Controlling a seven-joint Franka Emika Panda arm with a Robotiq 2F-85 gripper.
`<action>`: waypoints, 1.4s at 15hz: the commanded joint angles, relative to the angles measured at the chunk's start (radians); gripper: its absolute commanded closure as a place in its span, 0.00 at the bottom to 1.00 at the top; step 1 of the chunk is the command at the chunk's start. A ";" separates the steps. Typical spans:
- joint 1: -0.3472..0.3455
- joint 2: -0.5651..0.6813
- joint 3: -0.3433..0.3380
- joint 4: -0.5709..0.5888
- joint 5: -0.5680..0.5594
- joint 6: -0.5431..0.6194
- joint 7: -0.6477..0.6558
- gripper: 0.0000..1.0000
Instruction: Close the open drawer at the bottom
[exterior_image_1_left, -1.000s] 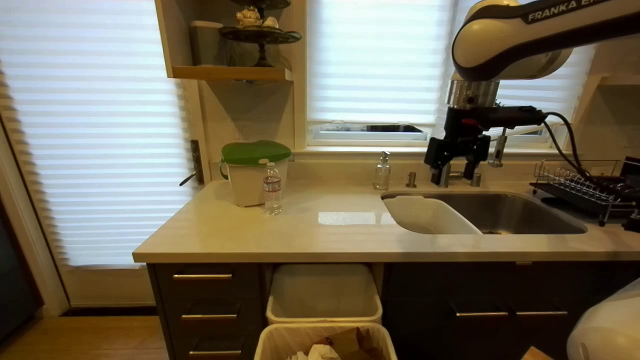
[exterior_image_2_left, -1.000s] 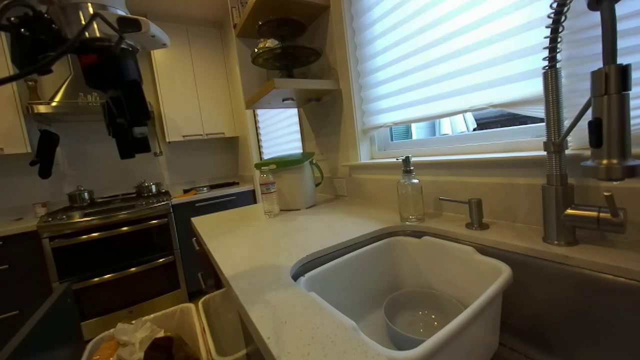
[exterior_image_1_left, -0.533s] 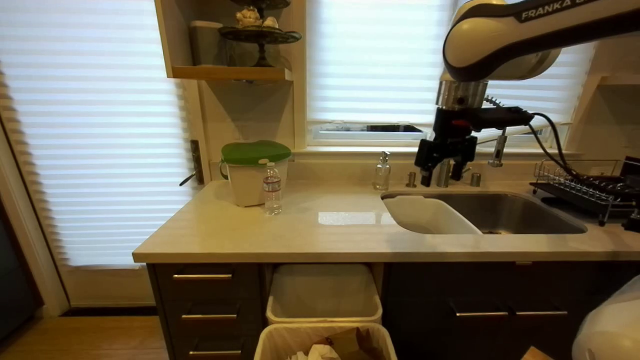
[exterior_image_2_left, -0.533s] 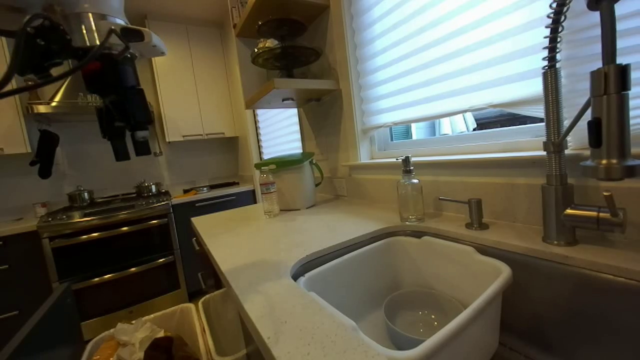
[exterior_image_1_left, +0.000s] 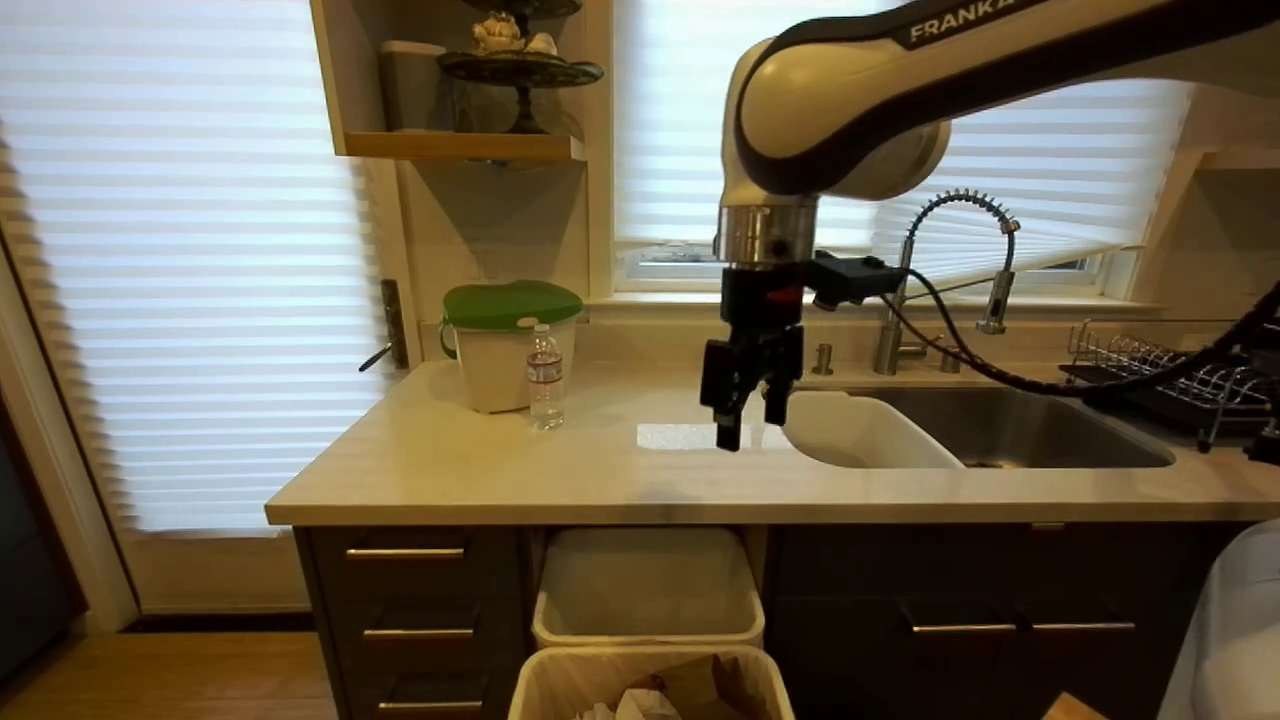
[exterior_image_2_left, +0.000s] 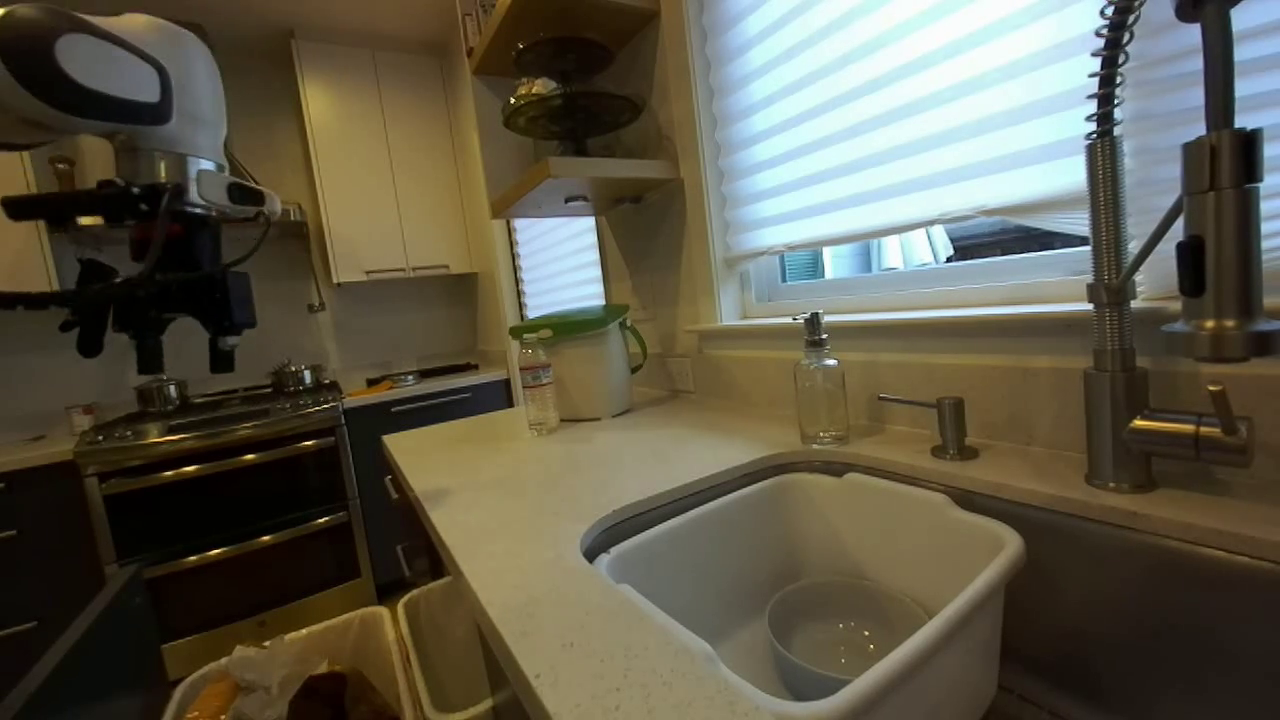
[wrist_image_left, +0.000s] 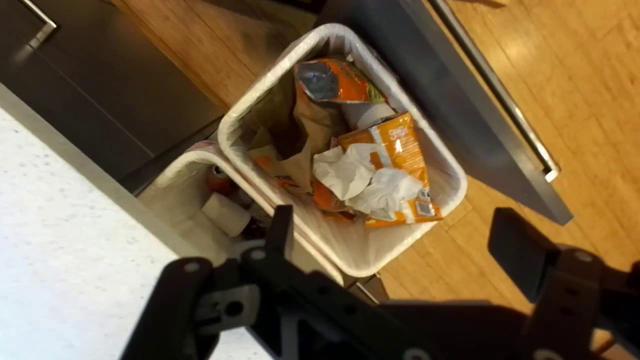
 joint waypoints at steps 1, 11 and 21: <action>0.069 0.102 0.085 0.071 -0.001 -0.066 -0.023 0.00; 0.140 0.167 0.173 0.116 -0.010 -0.061 -0.063 0.00; 0.210 0.328 0.217 0.059 0.083 0.100 -0.188 0.42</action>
